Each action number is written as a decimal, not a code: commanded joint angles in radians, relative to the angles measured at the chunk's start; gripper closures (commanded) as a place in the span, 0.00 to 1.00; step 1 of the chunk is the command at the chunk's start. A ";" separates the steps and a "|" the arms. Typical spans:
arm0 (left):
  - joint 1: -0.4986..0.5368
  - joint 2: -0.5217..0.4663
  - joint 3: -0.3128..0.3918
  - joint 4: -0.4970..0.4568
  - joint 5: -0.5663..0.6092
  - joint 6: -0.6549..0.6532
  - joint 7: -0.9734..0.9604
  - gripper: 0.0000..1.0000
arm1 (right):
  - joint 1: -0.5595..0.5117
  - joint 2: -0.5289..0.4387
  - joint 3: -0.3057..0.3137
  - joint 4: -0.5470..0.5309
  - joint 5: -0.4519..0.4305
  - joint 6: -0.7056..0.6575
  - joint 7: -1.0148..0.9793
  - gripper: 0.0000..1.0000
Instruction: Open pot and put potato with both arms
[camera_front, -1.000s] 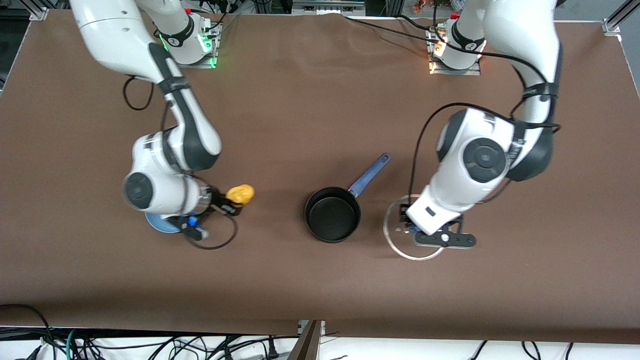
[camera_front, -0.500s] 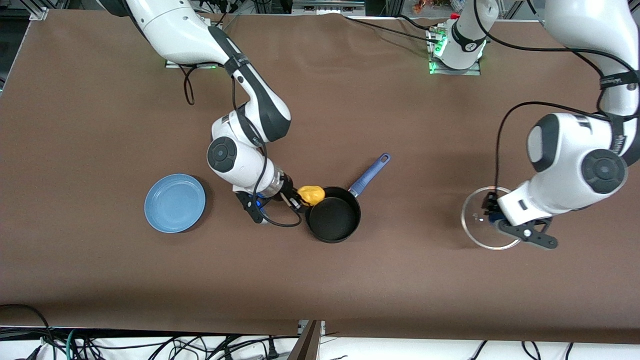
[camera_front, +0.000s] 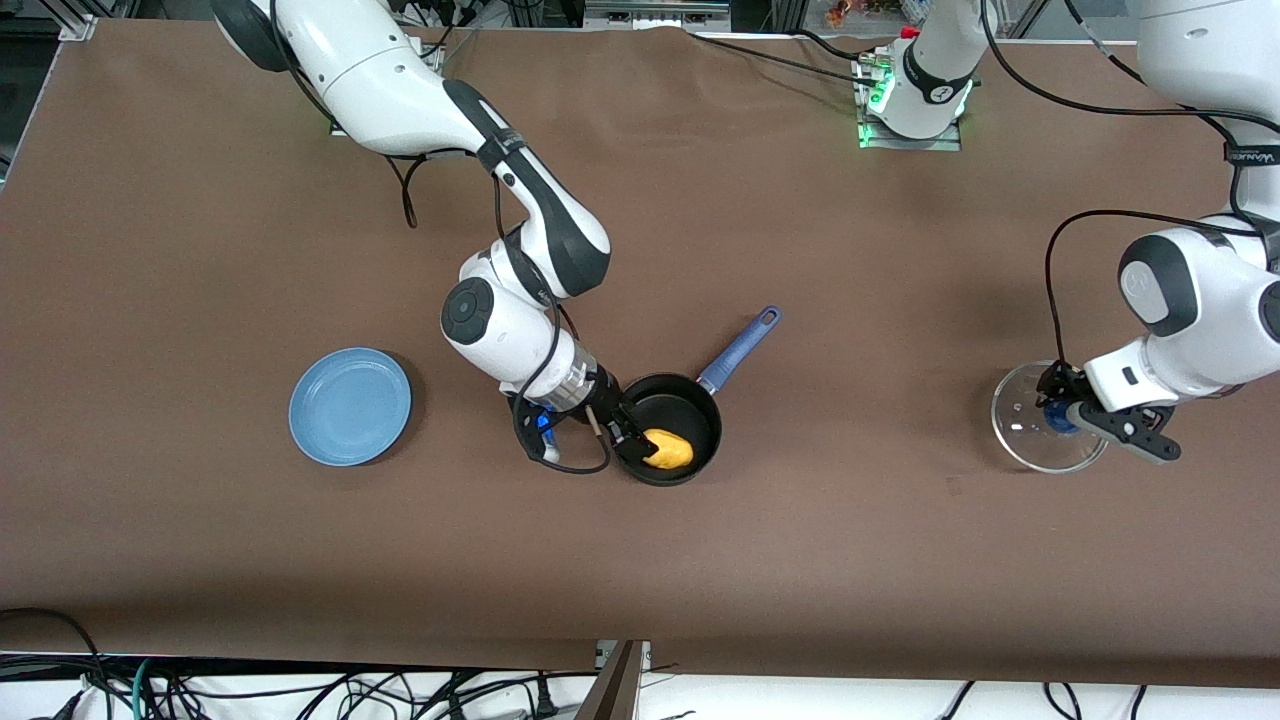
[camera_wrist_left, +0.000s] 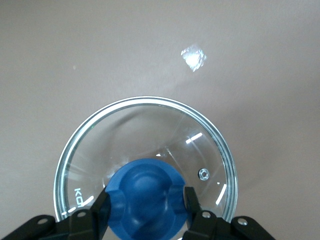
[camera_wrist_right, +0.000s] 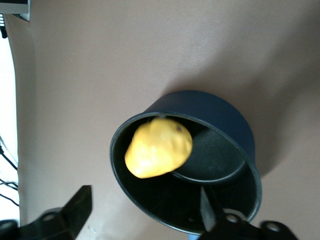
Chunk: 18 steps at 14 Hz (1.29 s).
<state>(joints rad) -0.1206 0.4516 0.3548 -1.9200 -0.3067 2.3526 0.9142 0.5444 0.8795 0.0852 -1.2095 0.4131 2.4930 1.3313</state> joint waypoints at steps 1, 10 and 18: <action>0.015 -0.013 0.027 -0.080 -0.112 0.076 0.199 0.42 | -0.009 -0.025 -0.030 0.039 -0.084 -0.156 -0.013 0.00; 0.131 0.085 0.027 -0.074 -0.354 0.082 0.521 0.29 | -0.026 -0.455 -0.275 -0.229 -0.209 -0.692 -0.659 0.00; 0.105 0.010 -0.003 -0.013 -0.223 -0.047 0.259 0.00 | -0.026 -0.766 -0.513 -0.347 -0.292 -1.009 -1.159 0.00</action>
<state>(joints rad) -0.0011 0.5246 0.3653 -1.9526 -0.6237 2.3689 1.3181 0.5043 0.1697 -0.4262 -1.5084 0.1699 1.4991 0.2247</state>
